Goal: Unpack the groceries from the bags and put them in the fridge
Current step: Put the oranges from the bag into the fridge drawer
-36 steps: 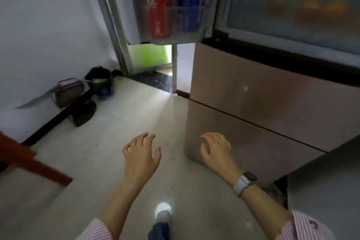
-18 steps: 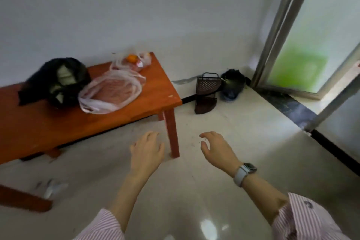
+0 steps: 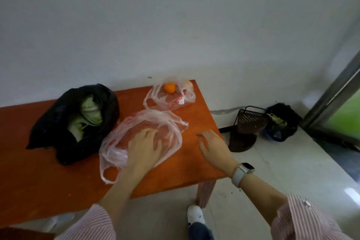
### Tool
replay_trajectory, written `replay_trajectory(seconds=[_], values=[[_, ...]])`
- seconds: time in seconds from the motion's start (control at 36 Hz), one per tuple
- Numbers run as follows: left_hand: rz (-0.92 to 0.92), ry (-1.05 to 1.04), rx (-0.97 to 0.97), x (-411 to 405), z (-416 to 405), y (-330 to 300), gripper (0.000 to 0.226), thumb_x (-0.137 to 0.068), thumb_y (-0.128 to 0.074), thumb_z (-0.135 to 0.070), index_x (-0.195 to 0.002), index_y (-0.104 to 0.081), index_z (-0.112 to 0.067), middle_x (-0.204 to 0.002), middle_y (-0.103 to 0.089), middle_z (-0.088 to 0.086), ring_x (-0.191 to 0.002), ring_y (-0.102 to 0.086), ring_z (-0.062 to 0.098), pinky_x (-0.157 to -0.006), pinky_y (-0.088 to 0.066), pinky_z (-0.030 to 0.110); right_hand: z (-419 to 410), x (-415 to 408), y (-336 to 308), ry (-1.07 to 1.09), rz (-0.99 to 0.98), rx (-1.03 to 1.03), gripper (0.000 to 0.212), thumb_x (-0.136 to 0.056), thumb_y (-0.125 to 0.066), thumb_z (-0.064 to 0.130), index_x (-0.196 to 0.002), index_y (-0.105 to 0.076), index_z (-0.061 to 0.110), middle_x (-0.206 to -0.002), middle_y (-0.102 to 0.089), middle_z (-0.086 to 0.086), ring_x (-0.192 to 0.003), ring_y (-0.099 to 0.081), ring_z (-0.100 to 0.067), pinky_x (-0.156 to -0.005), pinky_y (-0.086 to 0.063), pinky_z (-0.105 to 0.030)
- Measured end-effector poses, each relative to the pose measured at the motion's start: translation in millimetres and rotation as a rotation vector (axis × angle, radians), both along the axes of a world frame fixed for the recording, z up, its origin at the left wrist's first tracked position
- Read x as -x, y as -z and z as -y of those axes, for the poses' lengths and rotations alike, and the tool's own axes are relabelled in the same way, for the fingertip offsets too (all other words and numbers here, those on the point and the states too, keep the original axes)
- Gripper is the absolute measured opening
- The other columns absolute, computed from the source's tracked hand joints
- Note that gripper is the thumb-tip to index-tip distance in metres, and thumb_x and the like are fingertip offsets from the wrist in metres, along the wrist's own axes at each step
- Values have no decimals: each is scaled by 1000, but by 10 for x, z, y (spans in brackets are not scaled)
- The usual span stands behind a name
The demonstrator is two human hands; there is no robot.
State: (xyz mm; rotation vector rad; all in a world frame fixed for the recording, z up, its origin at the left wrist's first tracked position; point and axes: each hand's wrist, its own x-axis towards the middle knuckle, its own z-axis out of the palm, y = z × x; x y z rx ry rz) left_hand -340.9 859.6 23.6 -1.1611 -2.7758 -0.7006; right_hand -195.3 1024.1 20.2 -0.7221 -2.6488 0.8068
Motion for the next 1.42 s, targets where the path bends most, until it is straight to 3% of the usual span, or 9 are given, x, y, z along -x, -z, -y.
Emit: replay_trajectory(seconds=[0.19, 0.31, 0.56, 0.75, 0.92, 1.08, 1.22, 1.33, 1.42], values=[[-47, -44, -48, 1155, -1038, 29, 32, -81, -59, -13, -113, -59, -6, -117, -58, 15, -103, -56, 35, -85, -47, 43, -1055, 1337, -11, -36, -170, 28, 31, -92, -43, 10, -120, -54, 8, -117, -57, -11, -106, -54, -25, -92, -44, -31], [-23, -66, -42, 1682, -1502, 36, 36, -85, -54, -14, -120, -55, -6, -125, -53, 15, -112, -51, 34, -93, -43, 45, -1427, 2035, -17, -105, -188, 15, 37, -93, -41, 10, -129, -47, 11, -119, -56, -11, -89, -56, -23, -74, -48, -32], [-41, 19, 22, 2647, -2287, 349, 46, -87, -56, -20, -132, -49, -12, -132, -51, 14, -118, -51, 35, -89, -47, 45, -2023, 3086, 633, -262, 213, -332, 51, -93, -38, 28, -142, -25, 22, -150, -29, -9, -140, -19, -34, -111, -18, -60], [106, 116, 257, 3239, -2856, 1022, 60, -96, -30, -46, -147, -21, -17, -154, -22, 9, -140, -23, 30, -106, -31, 44, -2594, 3427, 1129, -104, 386, -153, 62, -92, -42, 40, -145, -9, 34, -155, -4, -7, -142, 6, -37, -113, -9, -60], [352, 181, 73, 3420, -3046, 1455, 46, -98, -39, -33, -142, -36, -17, -147, -33, 8, -135, -32, 25, -107, -29, 35, -3030, 3645, 1437, -135, 367, -26, 57, -90, -40, 30, -143, -25, 19, -152, -16, -9, -137, -16, -36, -111, -24, -51], [380, 140, -192, 3431, -3049, 1498, 29, -91, -41, -33, -90, -57, -10, -88, -60, 8, -83, -58, 26, -71, -38, 31, -2998, 3573, 1284, -146, 150, 369, 57, -89, -59, 18, -140, -35, 15, -145, -36, -7, -134, -34, -20, -111, -27, -30], [450, 13, -177, 3499, -2897, 1642, 8, -90, -57, -14, -85, -58, -8, -80, -67, 10, -76, -63, 30, -63, -43, 35, -2849, 3475, 1288, -138, 68, 542, 34, -94, -50, 15, -128, -54, 18, -127, -50, 13, -118, -44, 4, -96, -31, -3], [438, -48, -124, 3511, -2773, 1715, 7, -88, -60, -15, -87, -62, -9, -83, -66, 9, -80, -62, 29, -65, -43, 35, -2862, 3474, 1327, 77, -34, 645, 21, -94, -48, 9, -107, -65, 12, -97, -64, 4, -86, -58, 2, -78, -44, -18], [320, -49, -29, 3458, -2748, 1707, 5, -83, -63, -14, -87, -60, -14, -91, -59, 5, -85, -57, 28, -66, -45, 39, -2918, 3478, 1387, 211, -15, 596, 17, -92, -52, 12, -105, -63, 13, -96, -62, 1, -87, -58, -12, -75, -45, -22]])
